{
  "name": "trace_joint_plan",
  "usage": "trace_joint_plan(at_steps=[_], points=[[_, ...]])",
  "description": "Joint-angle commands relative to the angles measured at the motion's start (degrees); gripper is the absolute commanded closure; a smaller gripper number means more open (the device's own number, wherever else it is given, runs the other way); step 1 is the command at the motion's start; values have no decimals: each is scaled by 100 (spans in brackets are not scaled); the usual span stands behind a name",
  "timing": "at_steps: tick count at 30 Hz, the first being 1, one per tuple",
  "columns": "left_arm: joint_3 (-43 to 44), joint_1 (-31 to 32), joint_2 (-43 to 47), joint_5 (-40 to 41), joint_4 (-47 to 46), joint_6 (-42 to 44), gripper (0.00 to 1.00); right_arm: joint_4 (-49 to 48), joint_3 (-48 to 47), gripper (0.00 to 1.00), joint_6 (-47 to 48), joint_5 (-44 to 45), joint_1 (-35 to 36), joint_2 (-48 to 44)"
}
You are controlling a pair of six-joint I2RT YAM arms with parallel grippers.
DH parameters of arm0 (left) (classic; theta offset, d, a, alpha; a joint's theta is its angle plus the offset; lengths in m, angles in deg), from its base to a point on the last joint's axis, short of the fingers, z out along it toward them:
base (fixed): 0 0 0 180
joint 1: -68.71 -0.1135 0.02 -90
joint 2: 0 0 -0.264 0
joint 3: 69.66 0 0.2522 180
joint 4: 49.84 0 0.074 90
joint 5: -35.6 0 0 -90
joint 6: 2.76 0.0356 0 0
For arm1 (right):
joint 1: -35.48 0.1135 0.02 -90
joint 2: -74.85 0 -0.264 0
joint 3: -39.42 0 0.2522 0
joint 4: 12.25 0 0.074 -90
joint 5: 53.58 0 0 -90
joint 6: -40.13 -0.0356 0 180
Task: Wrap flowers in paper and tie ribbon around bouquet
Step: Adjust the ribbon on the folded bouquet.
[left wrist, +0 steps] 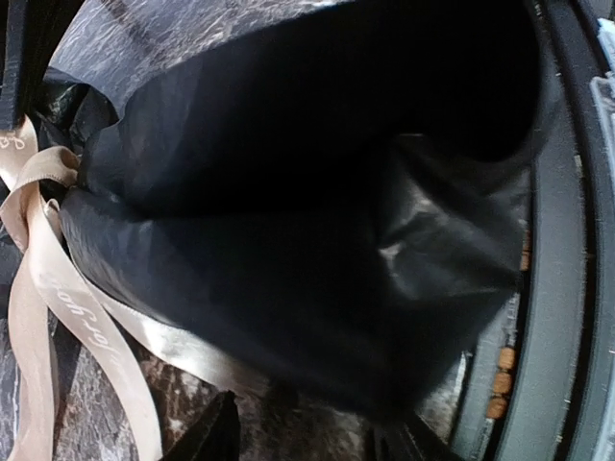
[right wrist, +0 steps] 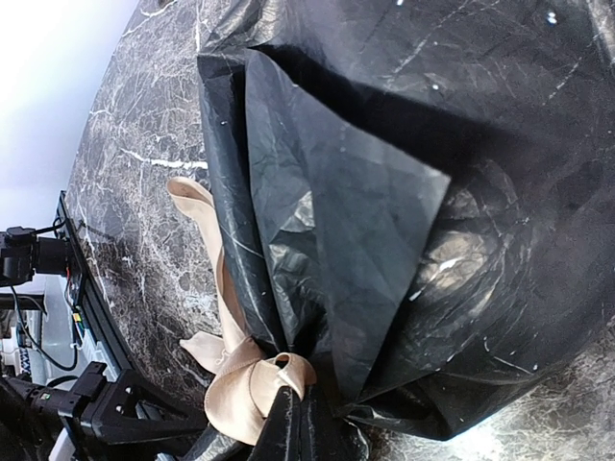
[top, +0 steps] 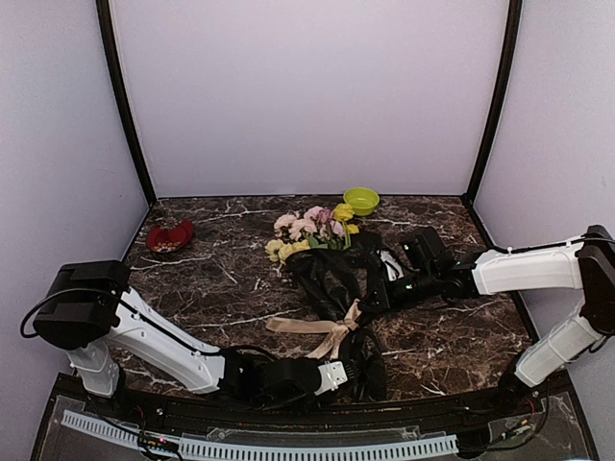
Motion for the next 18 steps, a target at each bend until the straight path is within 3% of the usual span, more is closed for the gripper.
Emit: trace_joint_plan(at_steps=[1,7,13,16,18], points=[[129,-8,-209,529,138,-141,52,-144,-78,100,-26,63,67,-60],[154,-31,-320,982,177,-426,49,-190,-83,100,-50,46,83,-28],[127,-32,-410,1314,-273,-281,55,-204,-102,100,-51,24,111,19],[-15,-28,-417,1307,-692,-139,63,-204,-93,100,-52,15,119,28],[-63,-29,-420,1379,-805,-113,74,-196,-78,100,-48,13,120,23]])
